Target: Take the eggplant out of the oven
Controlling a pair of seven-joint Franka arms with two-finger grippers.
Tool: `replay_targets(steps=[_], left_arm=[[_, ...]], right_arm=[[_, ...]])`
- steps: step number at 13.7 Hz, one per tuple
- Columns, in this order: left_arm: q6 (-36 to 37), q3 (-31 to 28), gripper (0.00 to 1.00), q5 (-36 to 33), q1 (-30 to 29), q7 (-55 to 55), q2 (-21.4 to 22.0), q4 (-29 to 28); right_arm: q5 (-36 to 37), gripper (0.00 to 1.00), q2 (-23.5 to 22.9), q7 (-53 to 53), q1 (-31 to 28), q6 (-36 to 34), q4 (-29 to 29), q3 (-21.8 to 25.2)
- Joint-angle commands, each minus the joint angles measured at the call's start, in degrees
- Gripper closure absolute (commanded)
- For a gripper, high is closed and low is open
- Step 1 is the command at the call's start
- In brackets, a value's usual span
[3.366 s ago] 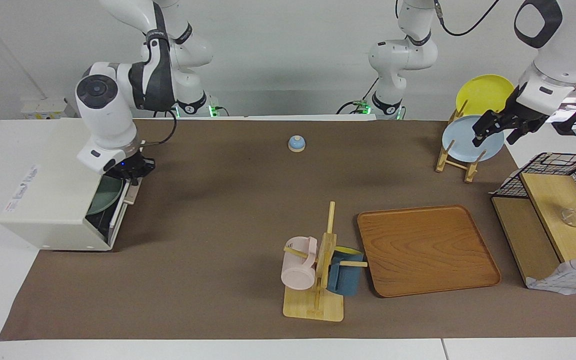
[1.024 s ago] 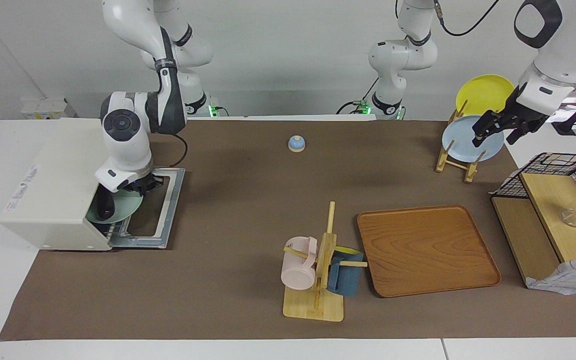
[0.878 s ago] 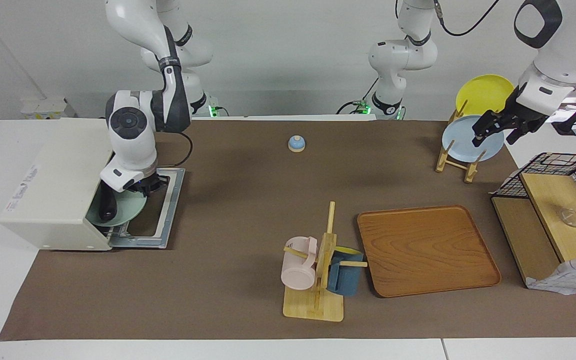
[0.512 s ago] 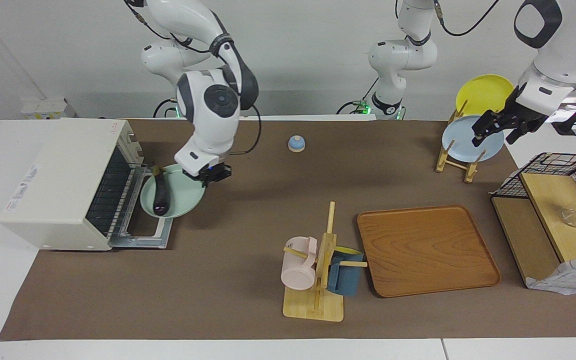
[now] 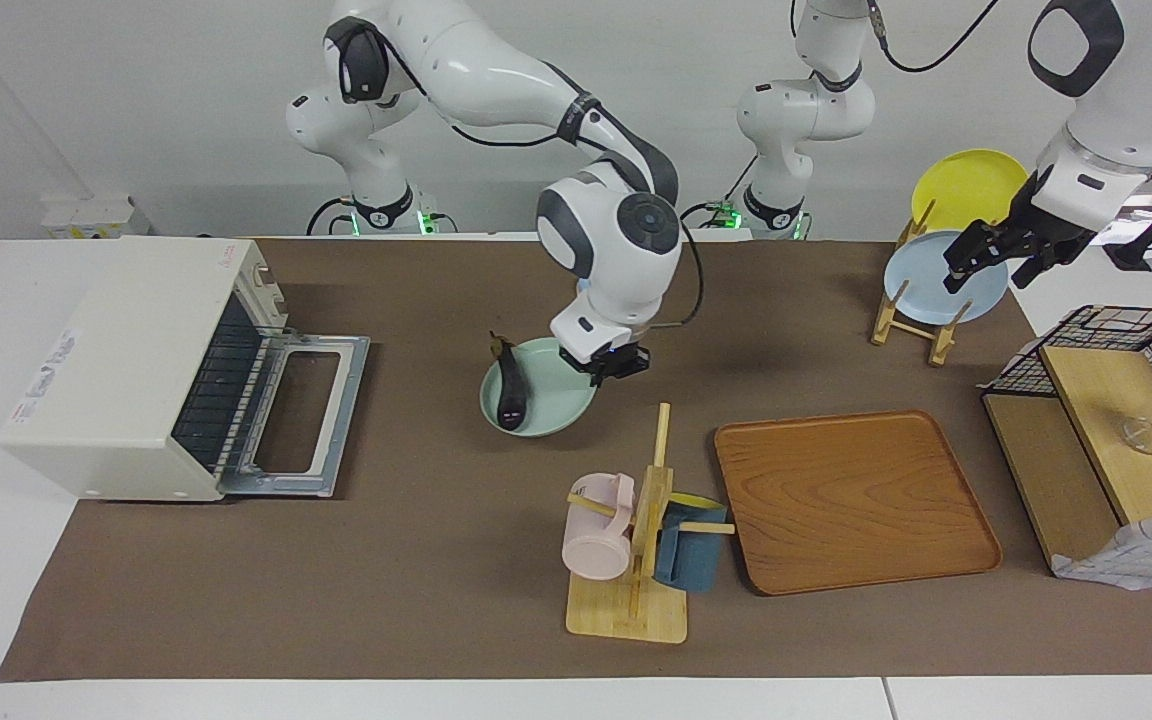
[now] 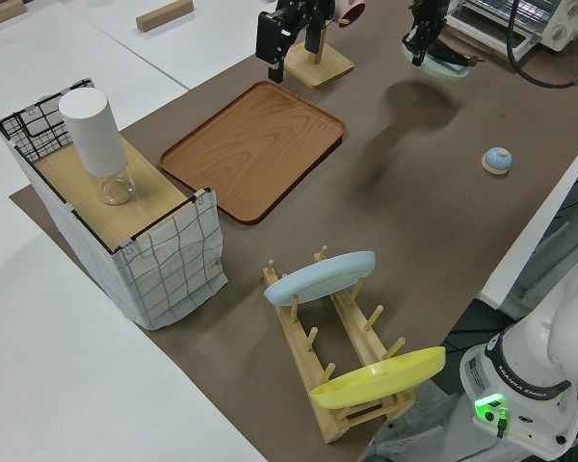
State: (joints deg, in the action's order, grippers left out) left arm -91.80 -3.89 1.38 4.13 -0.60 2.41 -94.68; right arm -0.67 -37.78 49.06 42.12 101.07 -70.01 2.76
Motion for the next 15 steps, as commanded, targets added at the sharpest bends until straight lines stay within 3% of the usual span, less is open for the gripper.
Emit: replay_targets(steps=[1, 3, 4, 6, 8, 10, 11, 12, 15], left_arm=[[1.1, 0.1, 0.00, -0.9, -0.3, -0.3, 0.0, 0.3], [1.2, 0.0, 0.00, -0.9, -0.3, -0.3, 0.0, 0.3], [1.4, -0.1, 0.00, -0.9, -0.3, -0.3, 0.2, 0.1], [0.5, -0.1, 0.00, -0.9, -0.3, 0.2, 2.8, -4.9], [-8.2, 0.4, 0.00, -0.9, 0.5, 1.4, 7.5, -15.7], [-20.5, 1.0, 0.00, -0.7, 6.9, 9.6, 9.7, -27.3], [-26.0, 0.9, 0.00, -0.7, 12.7, 17.1, 8.6, -30.4], [-32.7, 0.9, 0.00, -0.7, 18.9, 26.1, 4.7, -31.6], [-48.2, 0.9, 0.00, -0.6, 33.8, 47.6, -5.7, -29.4]], right_arm=[[-1.3, 0.92, -3.3, 7.0, 0.4, 2.4, 3.6, -1.8], [-3.5, 0.63, -2.8, 9.4, 0.4, 8.1, 0.9, -2.0], [-3.3, 0.54, -2.7, 9.5, 0.8, 12.3, 0.2, -2.1], [-2.9, 0.54, -2.6, 9.1, 1.4, 13.1, 2.1, -1.7], [-1.4, 0.54, 3.6, 1.9, -3.9, 1.0, 3.5, -1.4], [-1.0, 0.54, 11.0, -12.3, -10.7, -6.7, 0.2, -1.4], [-0.9, 0.55, 14.8, -17.5, -14.5, -9.2, -5.1, -1.4], [-0.7, 0.60, 19.0, -21.3, -18.3, -8.7, -13.1, -1.3], [5.4, 0.83, 25.1, -29.6, -25.7, -3.1, -28.4, -1.4]])
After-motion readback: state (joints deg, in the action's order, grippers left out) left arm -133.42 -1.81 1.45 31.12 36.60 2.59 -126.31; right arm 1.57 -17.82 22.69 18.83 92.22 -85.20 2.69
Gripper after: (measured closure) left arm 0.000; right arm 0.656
